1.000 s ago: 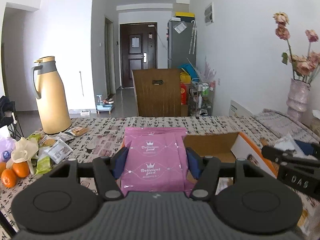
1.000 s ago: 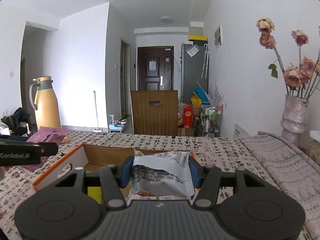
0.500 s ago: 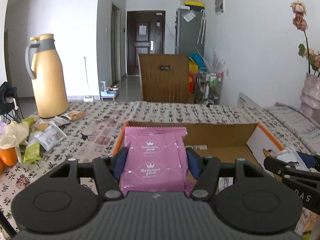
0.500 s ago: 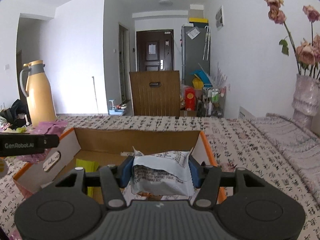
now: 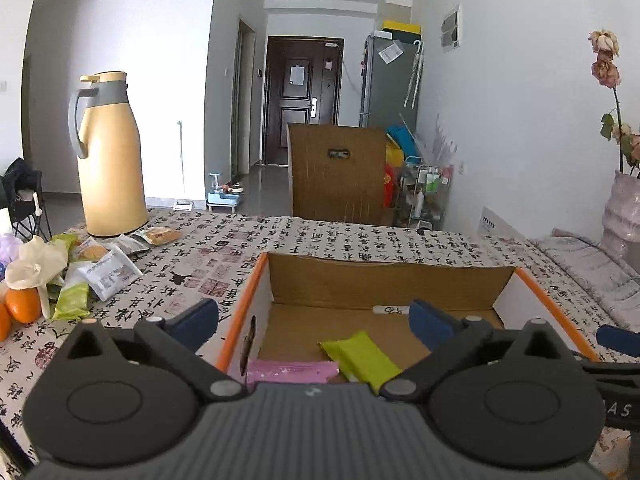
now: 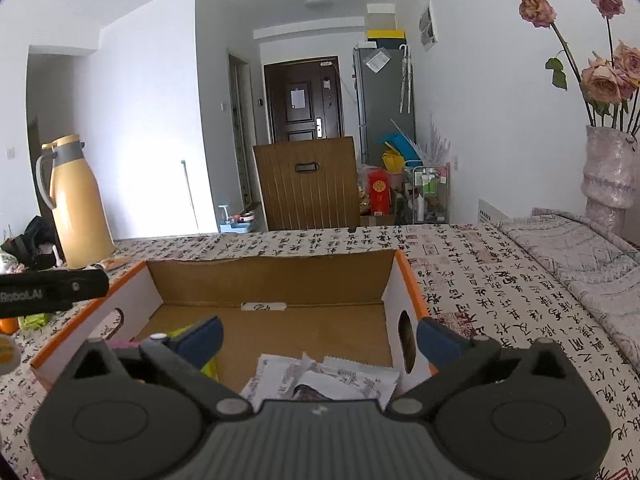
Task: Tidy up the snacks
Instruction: 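Move both grippers out of the box back over the snack pile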
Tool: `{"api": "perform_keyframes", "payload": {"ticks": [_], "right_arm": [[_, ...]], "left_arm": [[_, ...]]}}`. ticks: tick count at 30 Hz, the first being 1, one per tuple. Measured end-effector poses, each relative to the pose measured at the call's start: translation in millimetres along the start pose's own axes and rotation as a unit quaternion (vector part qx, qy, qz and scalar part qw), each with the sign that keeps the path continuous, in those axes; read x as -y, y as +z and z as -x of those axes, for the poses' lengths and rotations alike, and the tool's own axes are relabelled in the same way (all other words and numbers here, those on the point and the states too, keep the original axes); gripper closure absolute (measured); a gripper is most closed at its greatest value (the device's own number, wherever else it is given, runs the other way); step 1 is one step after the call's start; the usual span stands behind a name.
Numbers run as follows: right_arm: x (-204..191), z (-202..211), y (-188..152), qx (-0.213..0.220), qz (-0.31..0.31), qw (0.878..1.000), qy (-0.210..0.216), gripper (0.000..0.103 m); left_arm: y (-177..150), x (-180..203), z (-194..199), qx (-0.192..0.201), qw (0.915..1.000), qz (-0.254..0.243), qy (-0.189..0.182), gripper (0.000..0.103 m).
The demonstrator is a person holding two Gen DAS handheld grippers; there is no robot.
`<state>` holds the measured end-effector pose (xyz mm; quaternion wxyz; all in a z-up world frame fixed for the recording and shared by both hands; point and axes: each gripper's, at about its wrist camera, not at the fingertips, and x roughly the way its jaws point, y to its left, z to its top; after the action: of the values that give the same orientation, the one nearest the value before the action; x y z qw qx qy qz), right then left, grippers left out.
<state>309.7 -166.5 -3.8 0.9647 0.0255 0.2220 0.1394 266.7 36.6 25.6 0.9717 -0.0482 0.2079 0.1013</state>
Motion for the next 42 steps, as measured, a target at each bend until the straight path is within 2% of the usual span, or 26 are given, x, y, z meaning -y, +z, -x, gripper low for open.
{"api": "perform_keyframes", "payload": {"ticks": [16, 30, 42], "right_arm": [[-6.4, 11.6, 6.6, 0.013, 0.017, 1.000, -0.003, 0.000], [-6.2, 71.3, 4.7, 0.031, 0.023, 0.999, -0.012, 0.000], [-6.9, 120.9, -26.5, 0.017, 0.013, 1.000, -0.010, 0.000]], "left_arm": [[7.4, 1.7, 11.2, 0.003, 1.0000, 0.003, -0.002, 0.000], [2.5, 1.9, 61.2, 0.009, 0.9999, -0.011, -0.001, 0.000], [-25.7, -13.4, 100.2, -0.010, 0.9998, -0.019, 0.002, 0.000]]}}
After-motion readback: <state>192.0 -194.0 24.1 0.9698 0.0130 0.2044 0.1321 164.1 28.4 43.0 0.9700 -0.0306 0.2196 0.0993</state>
